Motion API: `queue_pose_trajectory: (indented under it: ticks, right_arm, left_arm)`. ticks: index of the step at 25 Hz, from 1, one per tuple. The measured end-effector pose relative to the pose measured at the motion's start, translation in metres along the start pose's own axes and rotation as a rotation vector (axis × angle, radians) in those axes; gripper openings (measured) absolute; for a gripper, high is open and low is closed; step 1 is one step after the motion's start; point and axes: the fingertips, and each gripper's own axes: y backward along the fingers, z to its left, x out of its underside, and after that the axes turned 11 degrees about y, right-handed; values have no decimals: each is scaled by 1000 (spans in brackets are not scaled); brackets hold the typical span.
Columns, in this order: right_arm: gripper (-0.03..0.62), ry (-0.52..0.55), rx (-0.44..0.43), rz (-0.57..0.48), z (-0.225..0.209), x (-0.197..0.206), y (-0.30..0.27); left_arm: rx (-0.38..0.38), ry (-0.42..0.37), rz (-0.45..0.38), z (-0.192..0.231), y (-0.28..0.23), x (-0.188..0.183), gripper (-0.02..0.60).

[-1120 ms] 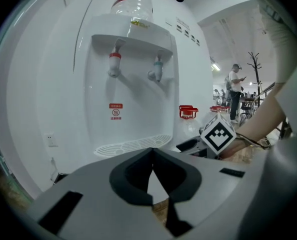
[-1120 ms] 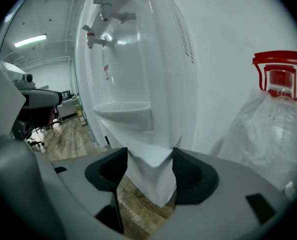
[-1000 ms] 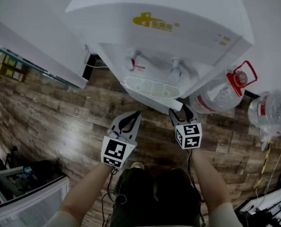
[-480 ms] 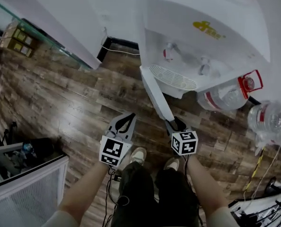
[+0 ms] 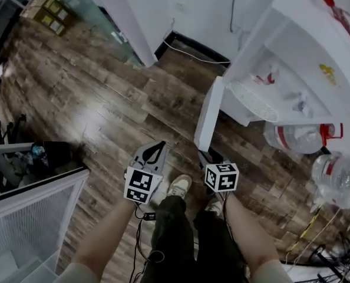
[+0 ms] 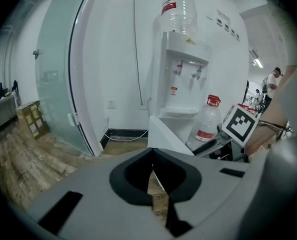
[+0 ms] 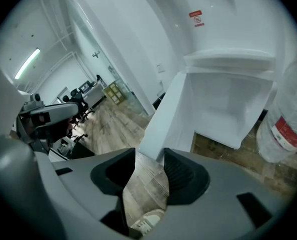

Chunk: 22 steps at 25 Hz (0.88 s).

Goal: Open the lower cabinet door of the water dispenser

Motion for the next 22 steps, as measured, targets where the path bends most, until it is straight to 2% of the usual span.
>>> queue_pose_trajectory:
  ticks: [6,13,18,22]
  right_arm:
    - [181,114,-86,48,48,-21,-42]
    - [164,197,-187,85,75,-54,-80]
    - [184,124,-162,88,74,-66,-69]
    - [138,102,-117,64,62,-75,-33]
  left_arm:
    - [-67,74,-3,45,25,9,6]
    - [-110,93,-9,75,37,-3,6]
    - [-127,116,7,83,41,-10,6]
    - [-132,150,0,78,48,-30,6]
